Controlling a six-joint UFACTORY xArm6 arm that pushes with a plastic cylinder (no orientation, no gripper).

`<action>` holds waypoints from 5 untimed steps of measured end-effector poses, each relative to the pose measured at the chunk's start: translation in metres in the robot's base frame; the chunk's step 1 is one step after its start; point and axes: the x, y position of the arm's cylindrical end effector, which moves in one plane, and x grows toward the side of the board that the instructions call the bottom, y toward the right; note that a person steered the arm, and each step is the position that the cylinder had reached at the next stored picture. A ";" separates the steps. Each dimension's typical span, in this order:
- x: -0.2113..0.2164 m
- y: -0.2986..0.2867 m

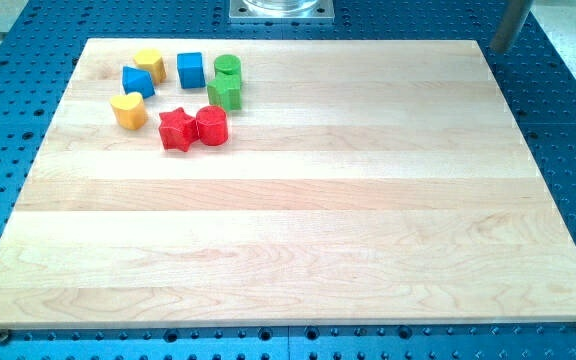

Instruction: Separate the green blocks

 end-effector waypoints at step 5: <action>0.102 -0.115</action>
